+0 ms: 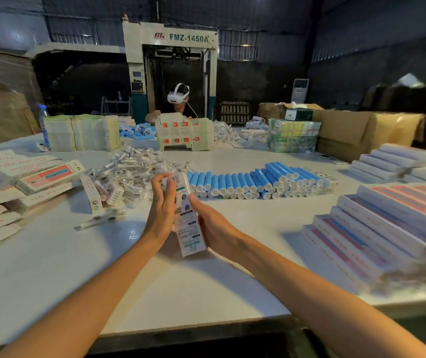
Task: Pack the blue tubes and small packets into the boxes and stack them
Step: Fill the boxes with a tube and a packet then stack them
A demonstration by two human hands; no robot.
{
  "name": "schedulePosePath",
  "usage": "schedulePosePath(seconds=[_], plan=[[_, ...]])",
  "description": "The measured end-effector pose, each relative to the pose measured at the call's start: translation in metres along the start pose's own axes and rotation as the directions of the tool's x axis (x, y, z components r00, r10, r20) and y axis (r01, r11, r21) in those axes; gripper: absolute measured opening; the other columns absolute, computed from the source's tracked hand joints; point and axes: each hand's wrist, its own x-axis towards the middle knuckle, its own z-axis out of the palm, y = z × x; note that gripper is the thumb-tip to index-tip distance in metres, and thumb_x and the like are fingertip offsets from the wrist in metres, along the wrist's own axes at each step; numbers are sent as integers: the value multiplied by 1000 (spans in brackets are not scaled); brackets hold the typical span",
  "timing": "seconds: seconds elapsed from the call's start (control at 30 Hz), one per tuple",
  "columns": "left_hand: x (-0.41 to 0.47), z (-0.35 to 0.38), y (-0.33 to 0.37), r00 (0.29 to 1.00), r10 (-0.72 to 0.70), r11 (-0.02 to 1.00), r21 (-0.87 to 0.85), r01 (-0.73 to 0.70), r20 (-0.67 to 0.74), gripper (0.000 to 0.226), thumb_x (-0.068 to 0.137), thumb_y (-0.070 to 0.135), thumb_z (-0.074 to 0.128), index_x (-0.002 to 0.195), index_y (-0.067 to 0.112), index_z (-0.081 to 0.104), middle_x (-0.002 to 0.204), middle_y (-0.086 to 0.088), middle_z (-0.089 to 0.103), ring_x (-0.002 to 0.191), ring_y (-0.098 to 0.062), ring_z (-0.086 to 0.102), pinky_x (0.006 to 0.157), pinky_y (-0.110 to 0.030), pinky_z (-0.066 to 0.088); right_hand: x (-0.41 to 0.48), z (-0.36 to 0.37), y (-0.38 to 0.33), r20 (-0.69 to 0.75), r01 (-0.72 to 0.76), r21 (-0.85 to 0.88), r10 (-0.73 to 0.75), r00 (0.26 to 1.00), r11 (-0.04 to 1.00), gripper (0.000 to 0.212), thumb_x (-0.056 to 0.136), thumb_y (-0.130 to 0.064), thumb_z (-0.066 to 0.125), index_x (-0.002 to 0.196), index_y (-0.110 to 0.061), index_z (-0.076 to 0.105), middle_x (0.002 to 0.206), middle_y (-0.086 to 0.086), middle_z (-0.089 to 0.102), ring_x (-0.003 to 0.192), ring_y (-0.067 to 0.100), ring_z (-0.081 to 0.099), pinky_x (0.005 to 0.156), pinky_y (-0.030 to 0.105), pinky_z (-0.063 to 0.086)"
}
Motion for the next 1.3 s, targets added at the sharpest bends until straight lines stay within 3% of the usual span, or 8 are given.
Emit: schedulePosePath(seconds=[0.1, 0.23, 0.37, 0.5, 0.7, 0.77, 1.07, 1.3], plan=[[-3, 7, -5, 997, 16, 999, 38, -19, 81, 19, 111, 55, 35, 125, 43, 41, 111, 2, 69, 92, -14, 76, 69, -27, 61, -17, -19, -7, -4, 13, -90, -13, 1000, 996, 42, 101, -65, 47, 125, -37, 68, 115, -5, 75, 103, 10, 72, 85, 28, 58], [-10, 14, -9, 983, 3, 977, 210, -41, 182, 58, 101, 68, 31, 150, 37, 27, 121, 9, 64, 106, -17, 66, 95, -36, 54, -48, -44, -30, -90, 118, -321, -155, 984, 940, 40, 101, -61, 53, 137, -44, 51, 125, -5, 67, 100, 10, 73, 82, 24, 59], [-17, 14, -17, 924, -42, 911, 395, -121, 380, 36, 106, 52, 43, 141, 44, 42, 116, 6, 66, 104, -16, 66, 101, -45, 52, -83, -94, -81, -153, 141, -731, -361, 920, 667, 48, 101, -58, 54, 143, -37, 47, 125, -4, 63, 87, 12, 69, 70, 31, 61], [-21, 17, -21, 853, -43, 809, 520, -276, 520, 29, 107, 28, 61, 121, 53, 59, 105, 17, 67, 102, -4, 64, 92, -34, 54, -118, -167, -135, -310, -115, -914, -484, 818, 390, 43, 100, -54, 59, 139, -36, 52, 120, -7, 62, 78, 5, 62, 60, 26, 54], [-35, 25, -14, 691, 14, 674, 504, -540, 723, 20, 108, 38, 58, 118, 55, 58, 120, 31, 59, 112, 8, 60, 87, -18, 50, -170, -261, -157, -469, -433, -879, -525, 710, 199, 42, 94, -43, 73, 130, -24, 64, 125, 4, 70, 91, 15, 65, 68, 34, 60], [-35, 28, -15, 678, 6, 652, 510, -560, 735, 22, 107, 38, 59, 116, 57, 56, 119, 29, 59, 109, 8, 61, 83, -17, 51, -190, -285, -155, -520, -504, -843, -530, 670, 189, 42, 94, -42, 74, 131, -23, 65, 127, 5, 69, 103, 22, 66, 80, 43, 61], [-32, 32, -7, 647, -34, 628, 520, -579, 761, 31, 100, 22, 71, 97, 52, 65, 117, 29, 61, 107, 2, 62, 81, -14, 54, -258, -352, -140, -669, -767, -635, -561, 488, 90, 38, 92, -48, 72, 125, -30, 68, 131, 4, 66, 117, 26, 62, 78, 35, 39], [-34, 39, 3, 657, -22, 652, 509, -561, 754, 34, 98, 13, 73, 93, 47, 69, 116, 33, 60, 106, 2, 61, 81, -11, 50, -250, -361, -140, -704, -765, -639, -455, 545, 73, 42, 97, -46, 62, 136, -29, 61, 139, 4, 63, 121, 25, 61, 88, 38, 48]])
